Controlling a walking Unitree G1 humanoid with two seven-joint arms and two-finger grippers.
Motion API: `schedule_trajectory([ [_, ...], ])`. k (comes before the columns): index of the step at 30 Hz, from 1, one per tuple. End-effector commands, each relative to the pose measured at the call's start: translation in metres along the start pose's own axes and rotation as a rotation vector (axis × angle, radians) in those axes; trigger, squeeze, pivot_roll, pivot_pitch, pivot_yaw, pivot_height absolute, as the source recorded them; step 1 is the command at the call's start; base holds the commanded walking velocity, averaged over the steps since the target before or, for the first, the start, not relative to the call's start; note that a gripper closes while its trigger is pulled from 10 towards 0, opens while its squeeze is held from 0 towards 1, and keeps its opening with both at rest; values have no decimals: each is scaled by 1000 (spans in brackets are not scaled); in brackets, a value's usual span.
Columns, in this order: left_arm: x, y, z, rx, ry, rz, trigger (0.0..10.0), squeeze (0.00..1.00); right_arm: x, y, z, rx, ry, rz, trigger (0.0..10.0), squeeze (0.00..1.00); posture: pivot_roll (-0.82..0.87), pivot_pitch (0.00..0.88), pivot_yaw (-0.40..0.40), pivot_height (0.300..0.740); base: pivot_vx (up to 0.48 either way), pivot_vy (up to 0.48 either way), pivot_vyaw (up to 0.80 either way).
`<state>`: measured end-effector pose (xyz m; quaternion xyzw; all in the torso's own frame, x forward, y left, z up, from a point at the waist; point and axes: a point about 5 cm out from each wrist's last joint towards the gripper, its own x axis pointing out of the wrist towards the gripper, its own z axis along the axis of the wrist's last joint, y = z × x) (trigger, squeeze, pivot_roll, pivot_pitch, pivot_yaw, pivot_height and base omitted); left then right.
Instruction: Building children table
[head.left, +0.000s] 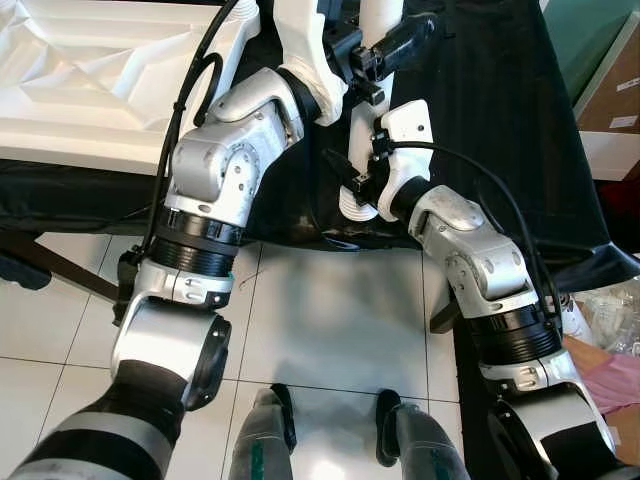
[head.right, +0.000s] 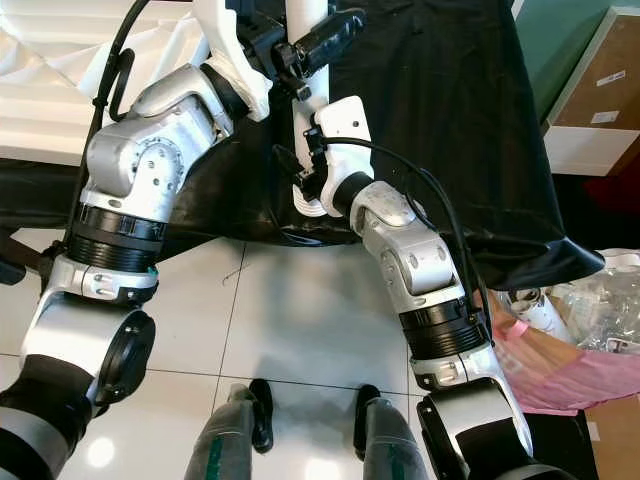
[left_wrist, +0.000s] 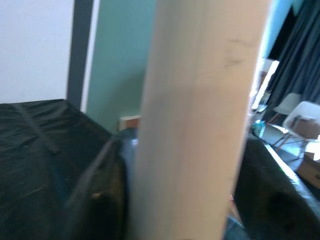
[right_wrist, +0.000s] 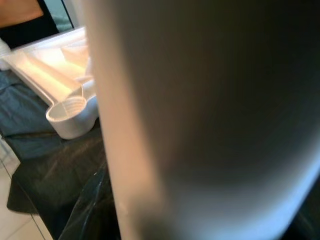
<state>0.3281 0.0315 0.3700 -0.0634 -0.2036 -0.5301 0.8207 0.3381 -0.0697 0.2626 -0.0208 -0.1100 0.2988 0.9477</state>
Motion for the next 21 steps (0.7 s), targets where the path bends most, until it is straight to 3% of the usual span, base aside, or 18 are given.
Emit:
schedule_trajectory([
  [1,4,-17,9,-14,-34,-158,10000,1000,0,-1,-8,2,45,-24,10000,0,40,243,43,740,0,0,0],
  [9,0,-12,15,-8,-42,-140,10000,1000,-6,-11,-9,3,36,-108,10000,0,39,240,43,740,0,0,0],
  [10,-2,-8,15,22,-30,-107,10000,0,-8,-14,-10,21,24,-157,10000,0,38,235,42,740,0,0,0],
  [14,-8,6,11,87,-31,55,10000,0,-21,-26,-13,58,-47,-320,10000,0,42,232,36,740,0,0,0],
  [19,-11,11,8,98,-31,105,10000,0,-26,-30,-14,76,-53,-360,10000,0,43,233,33,740,0,0,0],
  [20,-28,27,-5,129,5,276,10000,0,-36,-39,-18,79,-66,-457,10000,0,49,228,28,740,0,0,0],
  [21,-35,34,-11,134,22,347,10000,0,-40,-43,-19,79,-70,-491,10000,0,49,227,28,740,0,0,0],
])
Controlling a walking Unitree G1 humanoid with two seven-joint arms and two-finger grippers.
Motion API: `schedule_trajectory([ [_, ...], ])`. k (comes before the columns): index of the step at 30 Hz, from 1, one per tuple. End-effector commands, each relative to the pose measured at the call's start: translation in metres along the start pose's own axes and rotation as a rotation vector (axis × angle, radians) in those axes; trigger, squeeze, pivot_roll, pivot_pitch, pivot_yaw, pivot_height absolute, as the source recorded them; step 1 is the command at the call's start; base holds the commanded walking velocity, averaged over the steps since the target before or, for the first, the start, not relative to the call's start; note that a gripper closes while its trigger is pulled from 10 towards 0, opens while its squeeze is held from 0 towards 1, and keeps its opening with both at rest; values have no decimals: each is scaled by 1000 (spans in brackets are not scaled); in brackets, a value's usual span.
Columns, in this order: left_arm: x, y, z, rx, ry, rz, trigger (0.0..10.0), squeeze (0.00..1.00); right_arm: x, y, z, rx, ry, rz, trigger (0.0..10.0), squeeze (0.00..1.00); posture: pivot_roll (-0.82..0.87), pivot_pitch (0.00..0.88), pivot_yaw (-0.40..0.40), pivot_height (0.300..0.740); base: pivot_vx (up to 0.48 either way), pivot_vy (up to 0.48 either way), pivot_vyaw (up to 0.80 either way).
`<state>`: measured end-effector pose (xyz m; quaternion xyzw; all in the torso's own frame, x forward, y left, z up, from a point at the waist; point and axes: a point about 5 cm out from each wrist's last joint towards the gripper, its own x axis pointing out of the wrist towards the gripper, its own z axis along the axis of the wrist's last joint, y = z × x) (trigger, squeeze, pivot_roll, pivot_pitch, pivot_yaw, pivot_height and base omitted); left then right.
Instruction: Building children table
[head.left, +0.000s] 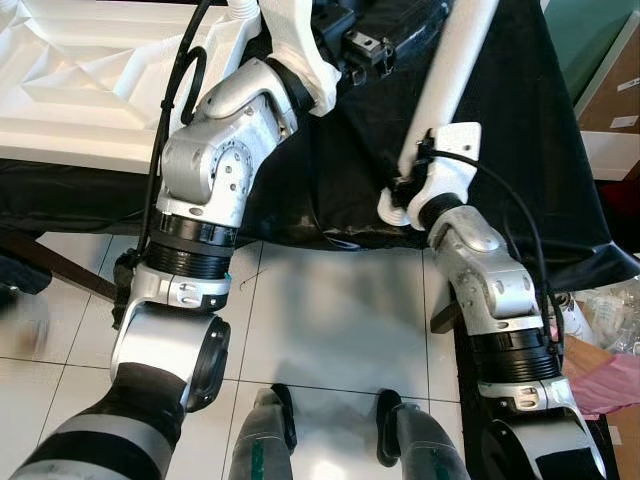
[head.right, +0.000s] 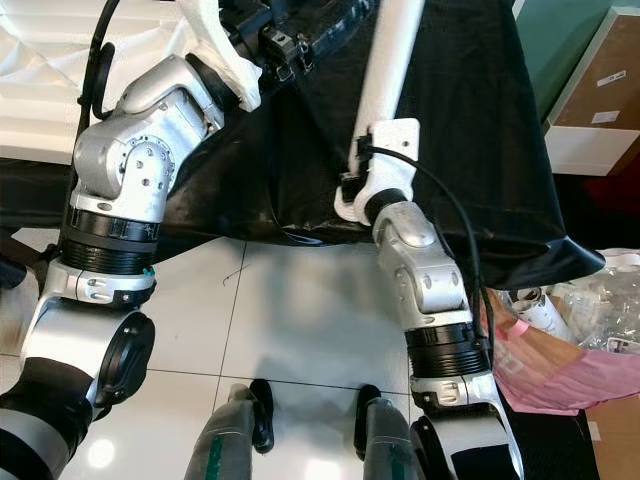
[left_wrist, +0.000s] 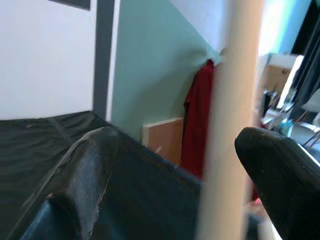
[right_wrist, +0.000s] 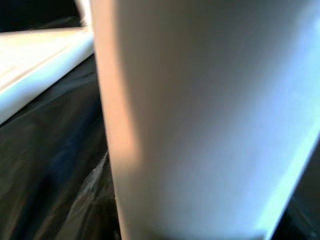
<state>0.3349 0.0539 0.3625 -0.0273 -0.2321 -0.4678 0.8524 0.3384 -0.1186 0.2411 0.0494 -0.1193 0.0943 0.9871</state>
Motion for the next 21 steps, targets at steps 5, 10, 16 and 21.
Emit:
schedule_trajectory([
  [5,-36,33,-30,35,108,360,10000,0,-11,-12,3,-36,-73,-101,10000,0,48,220,23,740,0,0,0],
  [10,-76,41,-60,67,216,555,10000,0,-27,-7,-2,-58,-131,-103,10000,0,29,198,11,740,0,0,0],
  [16,-91,33,-80,41,251,609,10000,0,-39,-2,-6,-86,-169,-84,10000,0,9,175,5,740,0,0,0],
  [21,-99,26,-91,42,273,635,10000,0,-45,-3,-11,-80,-162,-82,10000,0,-4,150,5,740,0,0,0],
])
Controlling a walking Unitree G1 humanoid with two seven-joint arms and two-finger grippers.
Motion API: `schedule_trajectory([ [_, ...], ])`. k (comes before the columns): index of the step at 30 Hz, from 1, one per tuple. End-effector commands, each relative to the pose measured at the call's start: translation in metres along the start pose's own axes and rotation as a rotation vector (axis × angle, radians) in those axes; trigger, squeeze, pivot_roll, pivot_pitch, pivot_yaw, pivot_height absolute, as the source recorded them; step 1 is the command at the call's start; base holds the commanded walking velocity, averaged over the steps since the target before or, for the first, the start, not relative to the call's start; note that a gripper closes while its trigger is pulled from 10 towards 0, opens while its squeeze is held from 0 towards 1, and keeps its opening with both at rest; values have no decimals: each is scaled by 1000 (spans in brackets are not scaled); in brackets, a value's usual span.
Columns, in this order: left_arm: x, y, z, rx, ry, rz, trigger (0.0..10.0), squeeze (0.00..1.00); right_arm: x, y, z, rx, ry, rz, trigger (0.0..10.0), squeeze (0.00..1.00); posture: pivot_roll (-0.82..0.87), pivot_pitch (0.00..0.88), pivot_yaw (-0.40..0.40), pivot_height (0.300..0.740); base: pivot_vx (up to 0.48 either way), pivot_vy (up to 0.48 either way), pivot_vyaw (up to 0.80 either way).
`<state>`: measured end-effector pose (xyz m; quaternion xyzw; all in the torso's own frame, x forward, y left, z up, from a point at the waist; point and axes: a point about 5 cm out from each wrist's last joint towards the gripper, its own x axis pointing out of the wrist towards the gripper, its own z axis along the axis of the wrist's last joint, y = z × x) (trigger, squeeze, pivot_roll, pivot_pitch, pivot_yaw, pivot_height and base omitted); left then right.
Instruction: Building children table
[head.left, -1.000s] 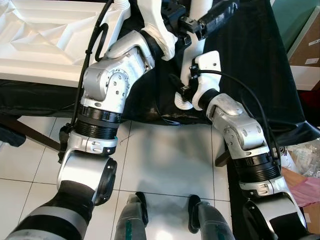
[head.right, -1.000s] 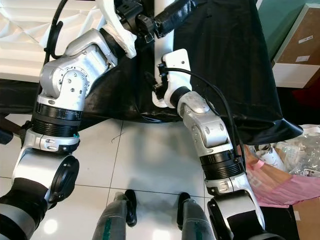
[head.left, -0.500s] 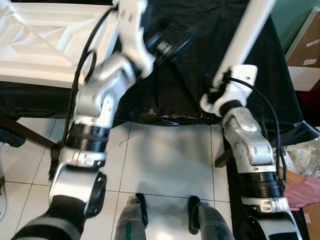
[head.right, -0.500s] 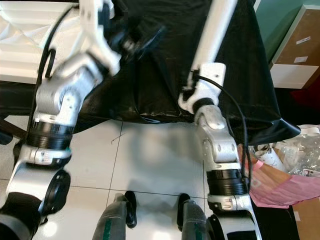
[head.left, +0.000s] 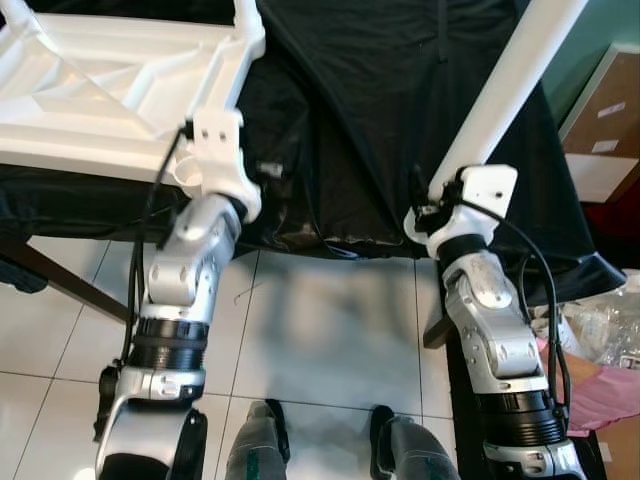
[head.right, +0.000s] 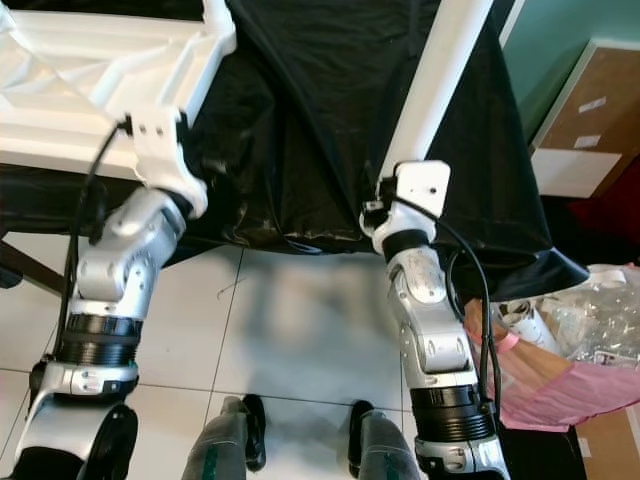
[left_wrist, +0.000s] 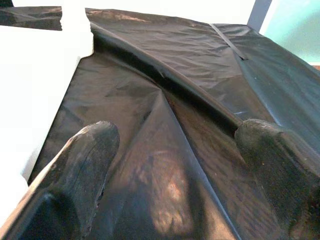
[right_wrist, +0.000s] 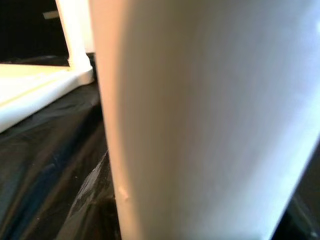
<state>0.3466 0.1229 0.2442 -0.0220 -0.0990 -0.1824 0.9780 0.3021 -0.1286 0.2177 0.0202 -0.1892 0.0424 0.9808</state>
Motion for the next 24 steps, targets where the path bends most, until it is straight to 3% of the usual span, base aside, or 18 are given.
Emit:
schedule_trajectory([
  [1,-4,-3,-5,13,-8,30,10000,0,-6,-2,0,3,-14,-3,10000,0,-9,140,3,740,0,0,0],
  [7,-9,-4,-18,-26,16,73,10000,0,-10,-14,-7,-16,-5,-56,10000,0,9,117,7,740,0,0,0],
  [12,-11,-4,-18,7,7,97,10000,0,-11,-15,-10,-16,-8,-77,10000,0,35,111,-5,740,0,0,0],
  [14,-13,-7,-18,69,-9,98,10000,0,-12,-14,-13,-15,-5,-75,10000,0,59,100,-23,740,0,0,0],
  [24,-17,-8,-22,108,-1,83,10000,0,-7,-9,-17,-8,0,-40,10000,0,102,85,-62,740,0,0,0],
])
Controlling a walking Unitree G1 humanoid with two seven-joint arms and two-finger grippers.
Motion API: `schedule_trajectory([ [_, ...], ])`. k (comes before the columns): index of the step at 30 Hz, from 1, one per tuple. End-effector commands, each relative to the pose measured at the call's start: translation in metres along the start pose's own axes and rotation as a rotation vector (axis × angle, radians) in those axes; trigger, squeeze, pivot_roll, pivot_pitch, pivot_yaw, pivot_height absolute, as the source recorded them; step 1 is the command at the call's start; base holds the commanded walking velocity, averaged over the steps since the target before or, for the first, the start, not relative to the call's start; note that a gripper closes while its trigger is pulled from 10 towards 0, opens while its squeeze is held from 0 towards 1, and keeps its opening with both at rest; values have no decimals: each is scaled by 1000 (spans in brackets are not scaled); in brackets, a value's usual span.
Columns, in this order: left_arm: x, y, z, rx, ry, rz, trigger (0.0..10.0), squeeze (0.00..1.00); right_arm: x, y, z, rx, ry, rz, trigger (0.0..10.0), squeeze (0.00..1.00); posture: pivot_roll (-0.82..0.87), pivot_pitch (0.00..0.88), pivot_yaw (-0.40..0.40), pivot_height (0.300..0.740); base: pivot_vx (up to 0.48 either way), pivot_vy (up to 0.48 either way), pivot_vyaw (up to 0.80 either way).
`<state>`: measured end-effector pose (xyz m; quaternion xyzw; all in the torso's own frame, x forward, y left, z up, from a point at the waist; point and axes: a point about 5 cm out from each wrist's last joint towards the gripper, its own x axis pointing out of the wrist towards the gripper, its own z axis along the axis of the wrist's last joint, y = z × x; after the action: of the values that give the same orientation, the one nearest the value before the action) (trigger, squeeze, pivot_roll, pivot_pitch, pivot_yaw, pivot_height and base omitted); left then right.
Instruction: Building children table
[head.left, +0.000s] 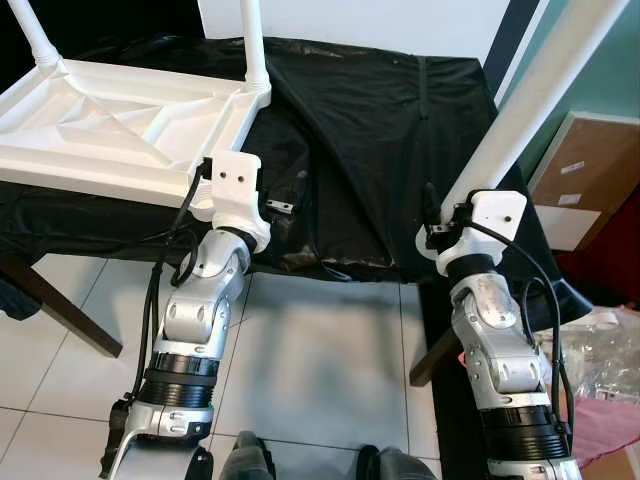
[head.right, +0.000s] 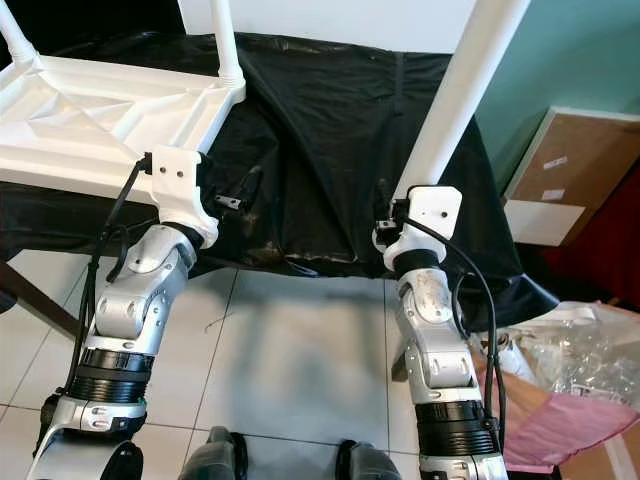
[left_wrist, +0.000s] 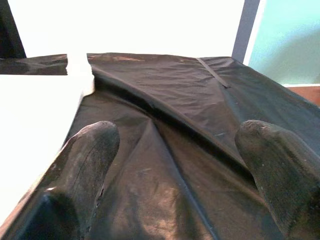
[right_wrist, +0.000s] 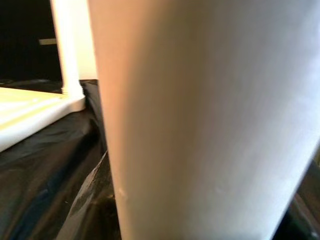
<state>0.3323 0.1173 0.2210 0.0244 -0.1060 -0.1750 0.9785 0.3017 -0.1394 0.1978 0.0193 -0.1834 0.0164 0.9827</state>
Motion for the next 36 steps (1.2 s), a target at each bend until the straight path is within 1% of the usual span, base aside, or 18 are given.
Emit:
schedule_trajectory([
  [1,-2,4,-4,-10,7,90,10000,0,4,4,0,5,-14,23,10000,0,115,76,-69,740,0,0,0],
  [2,-2,6,-6,-30,13,100,10000,0,6,5,0,6,-16,29,10000,0,115,76,-69,740,0,0,0],
  [7,-4,8,-6,-33,3,110,10000,0,7,7,-1,16,-17,37,10000,0,129,63,-82,740,0,0,0],
  [9,-4,9,-4,-31,-9,123,10000,0,7,10,-3,21,-15,45,10000,0,134,78,-69,740,0,0,0],
  [16,-5,10,0,-20,-24,122,10000,0,3,7,-8,21,0,29,10000,0,139,88,-69,740,0,0,0],
  [18,-5,12,-1,-29,-19,133,10000,0,3,8,-7,23,-3,30,10000,0,133,96,-64,740,0,0,0],
  [27,-5,12,-1,-41,-16,133,10000,0,1,6,-7,16,-5,19,10000,0,124,113,-59,740,0,0,0],
  [30,-5,12,0,-43,-13,135,10000,0,-2,1,-7,7,-2,0,10000,0,110,128,-57,740,0,369,0],
  [36,-4,12,-1,-47,-9,139,10000,0,-2,-1,-6,1,-3,-10,10000,0,102,131,-54,740,0,414,0],
])
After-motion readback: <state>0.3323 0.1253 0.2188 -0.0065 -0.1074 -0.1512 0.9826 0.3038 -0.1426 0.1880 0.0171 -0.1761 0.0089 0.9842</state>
